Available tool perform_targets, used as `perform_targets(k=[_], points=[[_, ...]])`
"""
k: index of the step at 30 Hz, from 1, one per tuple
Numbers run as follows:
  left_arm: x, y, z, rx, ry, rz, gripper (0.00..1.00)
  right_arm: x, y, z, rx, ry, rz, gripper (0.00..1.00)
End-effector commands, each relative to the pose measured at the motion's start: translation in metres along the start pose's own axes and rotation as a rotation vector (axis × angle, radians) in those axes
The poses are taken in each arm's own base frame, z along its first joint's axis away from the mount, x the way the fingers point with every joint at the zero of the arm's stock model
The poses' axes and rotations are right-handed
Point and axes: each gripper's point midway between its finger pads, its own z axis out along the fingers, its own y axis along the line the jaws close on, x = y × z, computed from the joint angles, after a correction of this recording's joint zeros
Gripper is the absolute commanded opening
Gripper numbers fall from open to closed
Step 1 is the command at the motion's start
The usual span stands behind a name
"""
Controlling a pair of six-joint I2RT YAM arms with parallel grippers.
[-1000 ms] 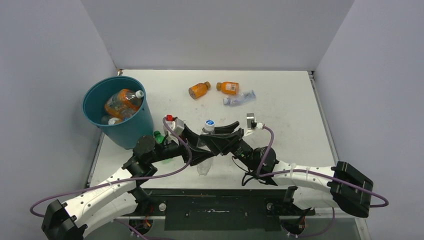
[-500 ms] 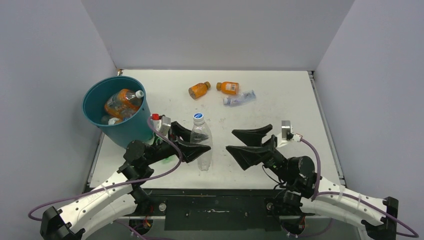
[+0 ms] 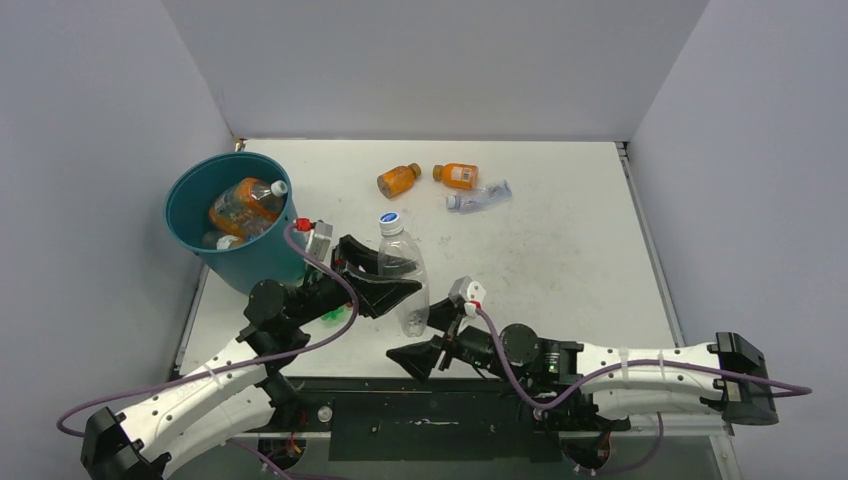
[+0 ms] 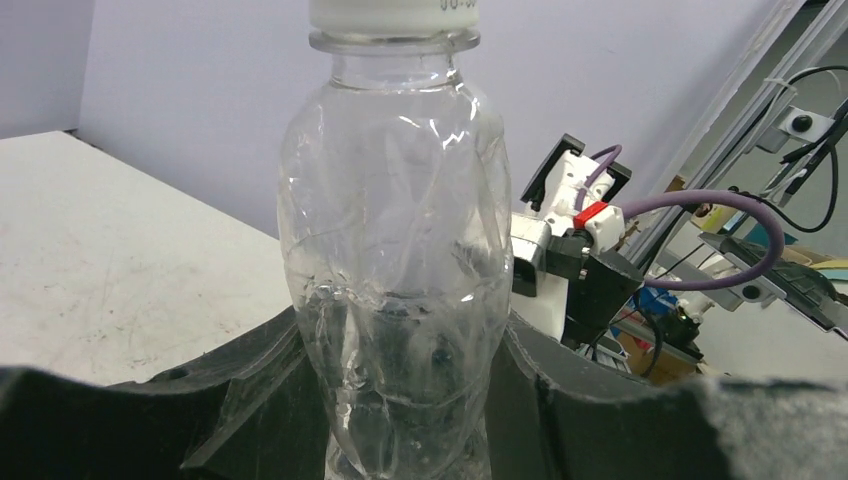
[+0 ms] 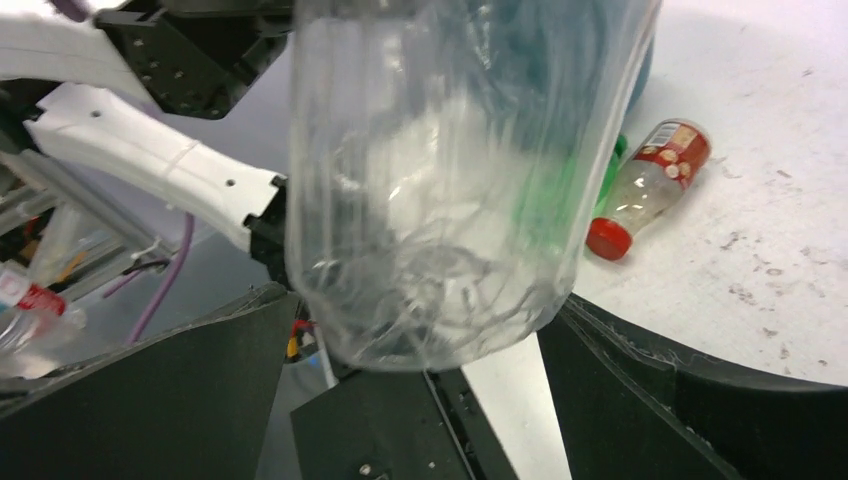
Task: Put the plastic bottles in the bin
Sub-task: Pick up the plastic bottle from the corner of the board.
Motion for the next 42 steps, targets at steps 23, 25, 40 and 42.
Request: perform_targets(k=[23,25,40,42], points=[[-0.001,-0.018,-0.01,0.02,0.025,0.009,0.34,-0.076,0.003,0.012,0.053,-0.307,-0.044,0.52],[-0.002,-0.019,-0.012,0.018,0.023,0.016,0.55,-0.076,0.001,0.01,0.06,-0.31,-0.044,0.47],[-0.094,-0.019,-0.03,-0.22,-0.234,0.236,0.96,-0.068,-0.01,-0.01,0.093,-0.28,-0.079,0.26],[-0.11,-0.019,-0.024,-0.275,-0.216,0.272,0.96,-0.066,-0.011,-0.01,0.099,-0.269,-0.084,0.26]])
